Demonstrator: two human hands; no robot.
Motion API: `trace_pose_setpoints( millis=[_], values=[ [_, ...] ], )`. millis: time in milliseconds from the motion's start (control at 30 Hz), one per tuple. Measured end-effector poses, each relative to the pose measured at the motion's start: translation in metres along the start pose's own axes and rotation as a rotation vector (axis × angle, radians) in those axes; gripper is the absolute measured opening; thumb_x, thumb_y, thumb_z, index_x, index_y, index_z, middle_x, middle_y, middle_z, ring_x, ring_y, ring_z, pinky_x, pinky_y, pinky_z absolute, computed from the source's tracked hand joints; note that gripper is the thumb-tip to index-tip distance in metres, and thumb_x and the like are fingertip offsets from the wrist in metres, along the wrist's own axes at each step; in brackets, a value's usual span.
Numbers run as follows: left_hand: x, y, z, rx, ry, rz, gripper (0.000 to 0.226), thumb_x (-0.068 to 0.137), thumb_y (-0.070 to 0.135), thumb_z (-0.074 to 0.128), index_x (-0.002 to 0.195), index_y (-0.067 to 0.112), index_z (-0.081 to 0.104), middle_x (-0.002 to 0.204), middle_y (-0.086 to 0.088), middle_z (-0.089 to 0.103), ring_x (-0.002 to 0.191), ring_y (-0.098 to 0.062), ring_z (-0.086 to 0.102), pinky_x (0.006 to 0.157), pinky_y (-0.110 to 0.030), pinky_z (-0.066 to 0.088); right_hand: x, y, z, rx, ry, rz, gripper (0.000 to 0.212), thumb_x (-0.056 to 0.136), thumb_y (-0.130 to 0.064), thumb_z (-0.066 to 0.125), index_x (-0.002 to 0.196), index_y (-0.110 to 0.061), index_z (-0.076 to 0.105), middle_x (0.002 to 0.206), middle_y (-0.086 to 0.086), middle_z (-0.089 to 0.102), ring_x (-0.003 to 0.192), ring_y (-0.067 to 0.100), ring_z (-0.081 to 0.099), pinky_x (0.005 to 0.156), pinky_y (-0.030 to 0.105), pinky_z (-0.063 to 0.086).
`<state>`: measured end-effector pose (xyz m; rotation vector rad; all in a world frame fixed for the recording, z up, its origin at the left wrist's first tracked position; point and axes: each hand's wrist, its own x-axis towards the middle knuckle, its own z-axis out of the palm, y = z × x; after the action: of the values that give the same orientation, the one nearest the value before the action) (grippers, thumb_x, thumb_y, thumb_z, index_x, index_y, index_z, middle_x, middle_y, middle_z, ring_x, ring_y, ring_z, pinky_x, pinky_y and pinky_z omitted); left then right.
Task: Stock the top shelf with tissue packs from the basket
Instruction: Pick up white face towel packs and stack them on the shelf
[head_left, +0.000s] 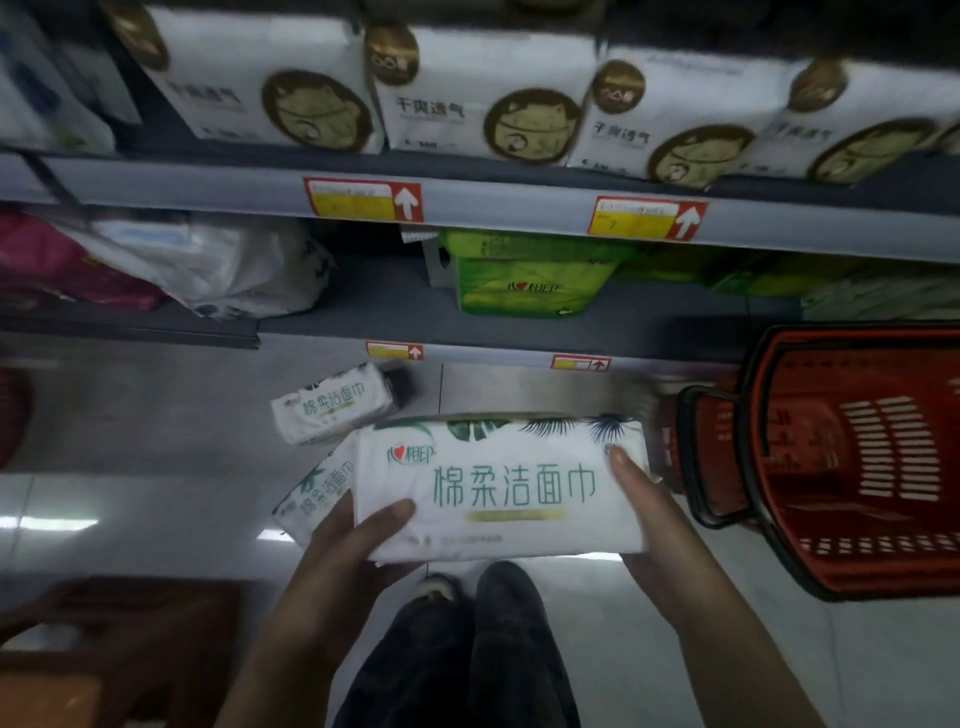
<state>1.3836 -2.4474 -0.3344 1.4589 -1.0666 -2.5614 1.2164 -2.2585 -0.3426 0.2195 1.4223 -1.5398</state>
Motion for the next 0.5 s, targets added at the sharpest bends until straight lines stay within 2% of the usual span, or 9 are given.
trace_pose_setpoints(
  millis=[33,167,233,333,400,500],
  values=[
    [-0.009,0.007,0.004,0.003,0.002,0.007,0.095,0.035,0.040,0.096,0.120,0.013,0.063,0.115,-0.017,0.070,0.103,-0.034,0.068,0.072,-0.038,0.059,-0.005,-0.007,0.003,0.040,-0.002,-0.001,0.091,0.061,-0.060,0.079,0.135,-0.016,0.051,0.128,0.009,0.062,0.120,0.024,0.058,0.102,0.044,0.041],
    [-0.046,0.039,0.024,0.071,-0.022,0.058,0.102,0.031,0.046,0.094,0.122,0.013,0.061,0.114,-0.014,0.070,0.104,-0.032,0.068,0.073,-0.037,0.059,-0.034,-0.038,0.016,0.140,-0.002,0.016,0.093,0.059,-0.055,0.082,0.138,-0.020,0.047,0.133,0.006,0.059,0.123,0.022,0.055,0.107,0.047,0.036],
    [-0.062,0.055,0.033,0.117,-0.047,0.075,0.099,0.032,0.047,0.093,0.120,0.015,0.062,0.113,-0.013,0.071,0.104,-0.032,0.068,0.078,-0.042,0.058,-0.054,-0.053,0.024,0.146,0.000,-0.015,0.093,0.055,-0.056,0.084,0.133,-0.017,0.053,0.129,0.007,0.062,0.120,0.023,0.058,0.104,0.046,0.038],
    [-0.087,0.083,0.047,0.170,-0.087,0.098,0.081,0.048,0.038,0.086,0.122,0.016,0.061,0.114,-0.013,0.071,0.105,-0.032,0.068,0.092,-0.052,0.050,-0.089,-0.073,0.042,0.210,0.066,-0.083,0.096,0.047,-0.057,0.087,0.127,-0.013,0.059,0.124,0.010,0.064,0.116,0.024,0.060,0.102,0.046,0.040],
    [-0.104,0.099,0.055,0.217,-0.100,0.104,0.078,0.052,0.038,0.082,0.123,0.016,0.061,0.114,-0.011,0.071,0.105,-0.030,0.068,0.091,-0.050,0.051,-0.112,-0.082,0.054,0.236,0.108,-0.126,0.095,0.047,-0.059,0.085,0.125,-0.009,0.061,0.123,0.012,0.065,0.115,0.026,0.061,0.100,0.046,0.041],
    [-0.132,0.114,0.065,0.254,-0.121,0.093,0.095,0.040,0.050,0.091,0.123,0.017,0.060,0.115,-0.008,0.071,0.106,-0.026,0.068,0.081,-0.038,0.058,-0.142,-0.094,0.066,0.239,0.156,-0.158,0.095,0.048,-0.061,0.084,0.124,-0.009,0.061,0.122,0.013,0.065,0.115,0.027,0.061,0.100,0.046,0.043]
  ],
)
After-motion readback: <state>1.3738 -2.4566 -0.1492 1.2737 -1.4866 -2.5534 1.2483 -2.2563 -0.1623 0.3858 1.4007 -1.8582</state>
